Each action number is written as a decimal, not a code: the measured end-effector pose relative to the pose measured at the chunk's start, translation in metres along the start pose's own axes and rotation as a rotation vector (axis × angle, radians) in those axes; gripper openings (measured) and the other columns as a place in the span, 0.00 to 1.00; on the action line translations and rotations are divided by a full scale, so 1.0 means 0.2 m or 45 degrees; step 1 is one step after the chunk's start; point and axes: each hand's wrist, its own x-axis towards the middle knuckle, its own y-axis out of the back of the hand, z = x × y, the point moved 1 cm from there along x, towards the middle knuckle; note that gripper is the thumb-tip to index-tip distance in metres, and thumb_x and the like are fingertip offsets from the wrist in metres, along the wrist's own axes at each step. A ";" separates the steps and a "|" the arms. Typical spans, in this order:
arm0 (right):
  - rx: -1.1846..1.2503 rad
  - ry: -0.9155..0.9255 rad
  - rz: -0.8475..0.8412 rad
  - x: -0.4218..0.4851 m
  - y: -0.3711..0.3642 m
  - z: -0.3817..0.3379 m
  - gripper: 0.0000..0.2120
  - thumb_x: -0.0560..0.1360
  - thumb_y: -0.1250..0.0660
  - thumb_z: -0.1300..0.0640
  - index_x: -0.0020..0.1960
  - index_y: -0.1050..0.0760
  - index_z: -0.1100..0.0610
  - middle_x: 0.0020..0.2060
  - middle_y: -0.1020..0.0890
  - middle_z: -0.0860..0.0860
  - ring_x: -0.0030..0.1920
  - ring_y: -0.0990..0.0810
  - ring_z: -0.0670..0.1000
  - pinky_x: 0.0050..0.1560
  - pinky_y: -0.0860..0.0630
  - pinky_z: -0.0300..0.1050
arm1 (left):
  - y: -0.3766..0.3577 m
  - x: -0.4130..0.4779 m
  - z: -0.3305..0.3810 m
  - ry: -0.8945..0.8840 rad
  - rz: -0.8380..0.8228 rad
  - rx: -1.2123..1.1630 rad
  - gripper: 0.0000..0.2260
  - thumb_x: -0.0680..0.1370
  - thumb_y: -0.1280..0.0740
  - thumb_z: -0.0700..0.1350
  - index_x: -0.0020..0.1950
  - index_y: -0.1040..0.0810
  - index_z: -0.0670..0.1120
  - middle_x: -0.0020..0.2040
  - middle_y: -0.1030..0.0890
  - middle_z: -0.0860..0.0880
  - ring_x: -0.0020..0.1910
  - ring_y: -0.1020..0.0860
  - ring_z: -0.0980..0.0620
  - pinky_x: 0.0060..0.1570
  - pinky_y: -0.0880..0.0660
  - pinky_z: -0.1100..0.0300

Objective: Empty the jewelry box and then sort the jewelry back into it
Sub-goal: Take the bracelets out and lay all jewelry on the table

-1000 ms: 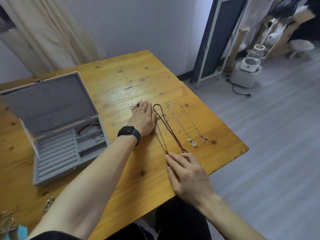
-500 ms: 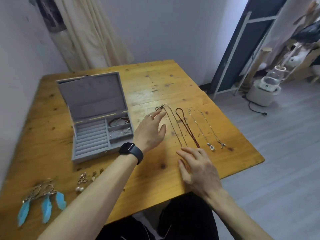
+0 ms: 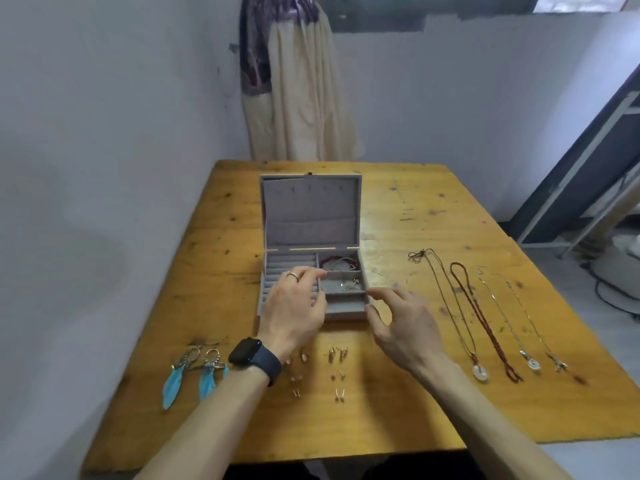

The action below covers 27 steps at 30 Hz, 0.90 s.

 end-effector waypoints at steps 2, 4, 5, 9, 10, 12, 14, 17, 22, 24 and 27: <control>0.018 -0.039 -0.023 0.12 -0.05 -0.01 0.14 0.78 0.34 0.47 0.61 0.21 0.49 0.53 0.18 0.45 0.54 0.24 0.47 0.54 0.26 0.42 | 0.00 0.04 -0.06 0.041 -0.024 0.026 0.17 0.79 0.36 0.48 0.68 0.25 0.52 0.63 0.23 0.52 0.61 0.27 0.52 0.60 0.26 0.54; 0.004 -0.094 -0.050 0.24 -0.10 -0.02 0.13 0.77 0.35 0.45 0.58 0.20 0.48 0.49 0.18 0.45 0.51 0.23 0.47 0.50 0.23 0.46 | -0.02 0.08 -0.09 0.059 -0.037 0.063 0.17 0.79 0.37 0.48 0.68 0.26 0.52 0.64 0.23 0.52 0.62 0.27 0.52 0.62 0.27 0.54; -0.010 -0.123 -0.057 0.30 -0.12 -0.02 0.13 0.77 0.35 0.43 0.56 0.19 0.48 0.47 0.18 0.45 0.49 0.23 0.48 0.49 0.22 0.48 | -0.02 0.09 -0.11 0.061 -0.044 0.090 0.17 0.79 0.38 0.48 0.68 0.26 0.52 0.64 0.23 0.52 0.63 0.27 0.52 0.63 0.28 0.54; -0.106 -0.249 -0.085 0.49 -0.21 -0.09 0.18 0.76 0.39 0.39 0.49 0.16 0.49 0.43 0.17 0.47 0.45 0.20 0.52 0.44 0.21 0.47 | -0.06 0.11 -0.15 0.035 -0.075 0.158 0.17 0.81 0.41 0.51 0.71 0.28 0.53 0.68 0.26 0.52 0.67 0.30 0.52 0.68 0.31 0.54; -0.161 -0.295 -0.106 0.54 -0.24 -0.11 0.20 0.75 0.40 0.38 0.47 0.16 0.50 0.42 0.16 0.49 0.44 0.20 0.53 0.43 0.22 0.46 | -0.07 0.11 -0.16 0.027 -0.075 0.158 0.17 0.82 0.42 0.51 0.71 0.29 0.53 0.68 0.27 0.52 0.67 0.30 0.53 0.68 0.32 0.55; -0.285 -0.384 -0.165 0.61 -0.28 -0.13 0.24 0.73 0.42 0.36 0.46 0.17 0.52 0.40 0.16 0.52 0.44 0.20 0.57 0.45 0.22 0.47 | -0.08 0.10 -0.17 0.017 -0.067 0.158 0.17 0.82 0.43 0.51 0.71 0.28 0.52 0.69 0.27 0.52 0.68 0.31 0.53 0.69 0.34 0.56; -0.392 -0.441 -0.221 0.66 -0.31 -0.15 0.25 0.72 0.40 0.35 0.46 0.18 0.55 0.43 0.16 0.55 0.47 0.20 0.59 0.49 0.22 0.49 | -0.09 0.10 -0.17 0.014 -0.059 0.154 0.17 0.83 0.43 0.51 0.71 0.27 0.52 0.69 0.27 0.52 0.69 0.31 0.53 0.70 0.35 0.56; -0.472 -0.446 -0.274 0.68 -0.32 -0.16 0.21 0.72 0.36 0.38 0.46 0.19 0.56 0.44 0.16 0.56 0.48 0.20 0.59 0.50 0.23 0.48 | -0.09 0.09 -0.17 0.022 -0.061 0.127 0.17 0.83 0.43 0.51 0.70 0.26 0.51 0.70 0.27 0.51 0.69 0.31 0.52 0.70 0.35 0.55; 0.002 -0.517 -0.268 0.66 -0.23 -0.11 0.13 0.74 0.36 0.50 0.39 0.20 0.59 0.33 0.19 0.52 0.39 0.21 0.56 0.39 0.29 0.45 | -0.08 0.11 -0.16 0.001 -0.088 0.169 0.17 0.82 0.42 0.51 0.70 0.27 0.52 0.67 0.26 0.52 0.66 0.29 0.52 0.67 0.32 0.54; 0.426 -0.573 -0.207 0.61 -0.17 -0.08 0.12 0.77 0.36 0.52 0.40 0.22 0.57 0.33 0.20 0.49 0.37 0.24 0.51 0.37 0.30 0.45 | -0.05 0.14 -0.15 -0.004 -0.100 0.176 0.16 0.82 0.42 0.51 0.70 0.29 0.54 0.66 0.25 0.52 0.63 0.27 0.52 0.63 0.29 0.55; 0.878 -0.626 -0.118 0.52 -0.06 -0.04 0.08 0.79 0.35 0.53 0.45 0.24 0.57 0.38 0.23 0.49 0.39 0.28 0.48 0.38 0.32 0.42 | 0.00 0.24 -0.11 -0.018 -0.118 0.194 0.15 0.82 0.42 0.51 0.69 0.28 0.56 0.64 0.25 0.52 0.58 0.24 0.50 0.53 0.23 0.53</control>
